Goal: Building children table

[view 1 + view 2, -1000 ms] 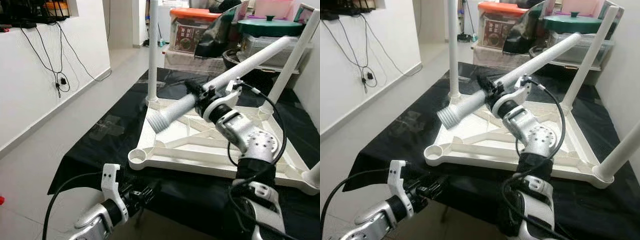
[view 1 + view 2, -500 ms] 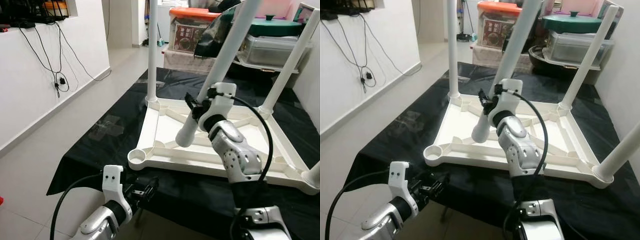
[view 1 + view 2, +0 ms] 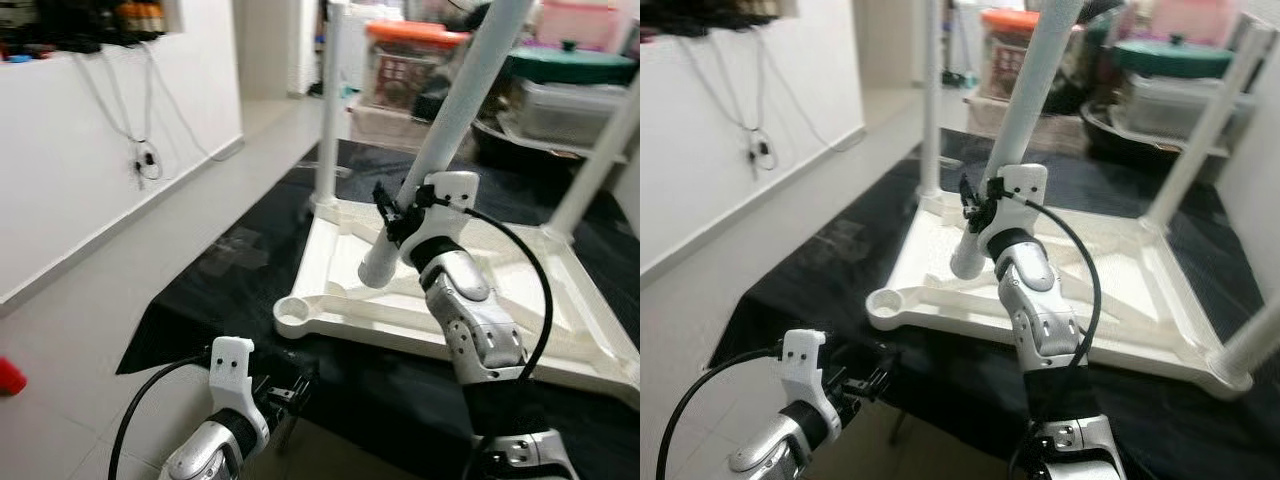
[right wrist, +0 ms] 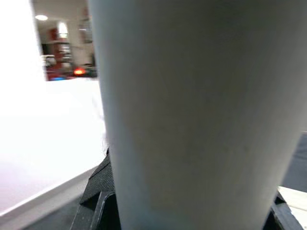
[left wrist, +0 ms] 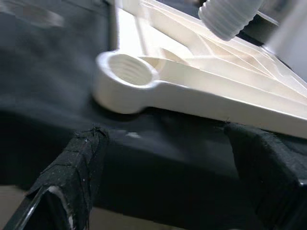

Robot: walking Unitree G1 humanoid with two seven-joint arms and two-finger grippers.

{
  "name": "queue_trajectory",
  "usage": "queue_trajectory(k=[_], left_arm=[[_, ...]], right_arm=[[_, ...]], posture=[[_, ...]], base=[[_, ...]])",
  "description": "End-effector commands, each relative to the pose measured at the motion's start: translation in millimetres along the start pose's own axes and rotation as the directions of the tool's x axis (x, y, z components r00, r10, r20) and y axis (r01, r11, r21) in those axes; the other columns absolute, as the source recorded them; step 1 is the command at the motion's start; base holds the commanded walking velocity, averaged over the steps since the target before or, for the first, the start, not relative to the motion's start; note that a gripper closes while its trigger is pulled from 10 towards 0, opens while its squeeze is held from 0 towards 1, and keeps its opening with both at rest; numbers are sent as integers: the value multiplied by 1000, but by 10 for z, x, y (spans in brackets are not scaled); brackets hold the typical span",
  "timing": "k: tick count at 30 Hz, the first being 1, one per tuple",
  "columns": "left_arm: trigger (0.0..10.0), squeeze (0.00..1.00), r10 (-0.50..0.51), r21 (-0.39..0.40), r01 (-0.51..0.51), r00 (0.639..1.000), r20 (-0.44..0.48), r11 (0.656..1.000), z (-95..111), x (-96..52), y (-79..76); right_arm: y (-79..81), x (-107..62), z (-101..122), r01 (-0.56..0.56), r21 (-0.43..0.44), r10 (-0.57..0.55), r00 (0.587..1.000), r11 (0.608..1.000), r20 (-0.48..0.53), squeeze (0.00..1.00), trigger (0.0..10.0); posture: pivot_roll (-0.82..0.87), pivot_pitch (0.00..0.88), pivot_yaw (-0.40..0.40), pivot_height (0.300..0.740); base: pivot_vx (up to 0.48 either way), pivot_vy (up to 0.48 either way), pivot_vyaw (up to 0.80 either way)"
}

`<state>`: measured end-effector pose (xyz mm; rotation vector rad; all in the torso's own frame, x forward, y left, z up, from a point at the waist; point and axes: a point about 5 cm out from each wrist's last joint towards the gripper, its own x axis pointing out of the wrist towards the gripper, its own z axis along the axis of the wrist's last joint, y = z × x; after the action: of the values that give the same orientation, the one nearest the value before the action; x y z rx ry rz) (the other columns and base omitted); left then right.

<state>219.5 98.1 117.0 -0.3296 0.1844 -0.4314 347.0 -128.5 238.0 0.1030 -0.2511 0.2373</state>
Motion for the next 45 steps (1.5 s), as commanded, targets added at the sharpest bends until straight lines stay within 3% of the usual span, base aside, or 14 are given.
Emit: queue_trajectory(k=[1, 14, 29, 36, 45], left_arm=[[10000, 0, 11, 6, -11, 1000, 10, 1000, 3, -20, -6], [10000, 0, 17, 7, -17, 1000, 0, 1000, 9, -130, -110], [10000, 0, 21, 3, -21, 1000, -13, 1000, -2, -156, -130], [10000, 0, 27, 3, -27, 1000, -15, 1000, -6, -147, -112], [10000, 0, 27, 8, -26, 999, -22, 1000, -6, -141, -94]], right_arm=[[27, -8, 50, -12, -23, 13, 999, 1000, 37, 0, 10000], [-8, 93, 66, -2, -42, 3, 1000, 999, 28, 0, 10000], [22, 113, 40, 1, -38, 0, 1000, 999, 23, 0, 10000], [-28, 127, 38, 36, -10, -36, 999, 999, 22, 0, 10000], [-69, 132, 37, 32, 9, -32, 999, 999, 17, 0, 10000]], posture=[[161, 0, -70, 740], [173, 38, -70, 740], [171, 46, -67, 740], [170, 40, -65, 740], [173, 34, -57, 740]], base=[[0, 0, 794], [0, 0, 800], [0, 0, 800], [0, 0, 0], [0, 0, -793]])
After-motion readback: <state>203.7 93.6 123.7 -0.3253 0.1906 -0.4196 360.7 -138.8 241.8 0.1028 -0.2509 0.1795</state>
